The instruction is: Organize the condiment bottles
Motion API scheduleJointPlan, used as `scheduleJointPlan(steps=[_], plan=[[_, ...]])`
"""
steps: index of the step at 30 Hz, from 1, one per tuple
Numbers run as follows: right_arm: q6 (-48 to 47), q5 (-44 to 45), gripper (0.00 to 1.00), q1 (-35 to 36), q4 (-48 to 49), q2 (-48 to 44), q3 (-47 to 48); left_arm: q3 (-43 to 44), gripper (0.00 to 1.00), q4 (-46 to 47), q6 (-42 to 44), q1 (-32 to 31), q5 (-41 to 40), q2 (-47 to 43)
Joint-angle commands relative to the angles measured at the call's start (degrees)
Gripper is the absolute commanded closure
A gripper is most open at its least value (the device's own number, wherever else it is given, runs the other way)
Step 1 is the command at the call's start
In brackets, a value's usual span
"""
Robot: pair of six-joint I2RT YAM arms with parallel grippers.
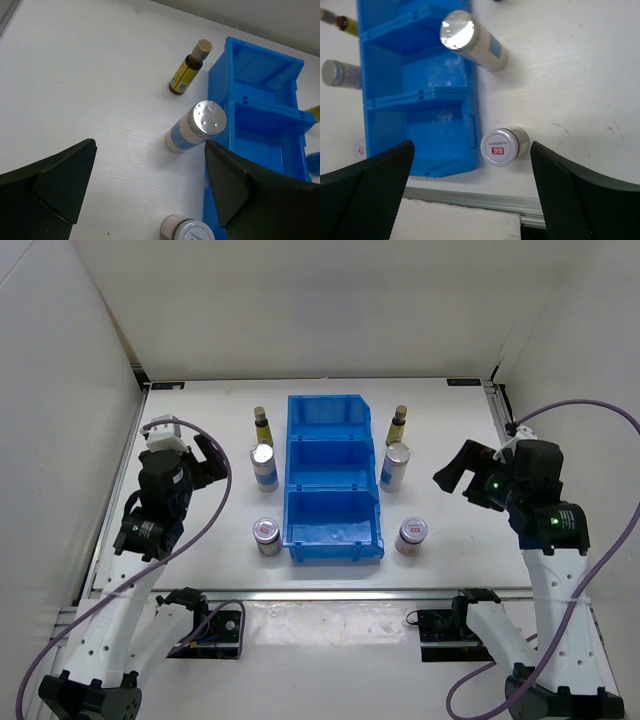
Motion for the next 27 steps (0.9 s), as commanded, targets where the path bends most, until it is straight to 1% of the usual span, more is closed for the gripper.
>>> scheduleJointPlan(steps=[1,2,5,6,7,9,12,15,16,18,19,20,21,22,24,25,27], plan=[[6.7,7.9,0.0,0.6,-4.9,2.6,0.9,0.4,0.0,0.1,-1.4,-0.2,1.9,-0.1],[6.1,4.0,0.0,0.6,-4.9,4.3,0.1,0.4,0.0,0.1,-1.4,-0.2,1.9,-0.7],[3.9,-2.4,0.0,0.6,-6.8,9.4,-1.2,-0.2,0.0,0.1,-1.4,-0.2,-1.1,-3.2],[3.9,-3.1,0.0,1.4,-6.8,10.0,-1.2,-0.8,0.0,0.1,-1.4,-0.2,-1.8,-4.0],[3.9,-3.1,0.0,1.4,-6.8,10.0,-3.5,-0.8,0.0,0.1,-1.4,-0.2,-2.6,-5.2],[3.2,-3.1,0.0,3.3,-4.1,9.5,-5.5,-1.3,0.0,-0.5,-1.9,-0.2,-4.7,-5.2],[3.9,0.7,0.0,4.6,-3.6,8.7,-8.0,-1.3,0.0,-1.0,-2.4,-0.2,-5.8,-4.7],[5.5,3.6,0.0,7.0,-3.6,11.3,-9.8,-1.3,0.0,-1.0,-2.4,-0.2,-5.2,-4.2],[6.8,6.2,0.0,8.8,-3.6,12.5,-9.8,-1.3,0.0,-1.0,-2.4,-0.2,-5.2,-4.2],[8.5,8.8,0.0,11.0,-3.1,13.8,-10.3,-1.3,0.0,-1.0,-2.4,-0.2,-5.2,-4.2],[9.4,9.9,0.0,13.4,-3.1,14.5,-10.9,-1.3,0.0,-1.0,-2.4,-0.2,-5.2,-4.2],[11.1,10.8,0.0,14.7,-2.4,16.0,-10.9,-1.3,0.0,-1.0,-2.4,-0.2,-5.2,-4.2],[12.1,13.7,0.0,16.0,-2.4,17.0,-11.5,-1.3,0.0,-1.0,-2.4,-0.2,-5.2,-3.7],[13.1,15.4,0.0,18.5,-2.4,19.2,-11.5,-1.3,0.0,-1.0,-2.4,-0.2,-5.2,-3.6],[15.9,18.5,0.0,20.6,-2.4,21.4,-12.1,-1.3,0.0,-1.0,-2.4,-0.2,-5.2,-3.6],[16.8,21.5,0.0,22.2,-2.4,23.2,-12.1,-1.3,0.0,-1.0,-2.4,-0.2,-5.2,-3.6],[17.3,22.3,0.0,22.8,-2.4,24.4,-12.8,-1.3,0.0,-1.0,-2.4,-0.2,-5.2,-3.6]])
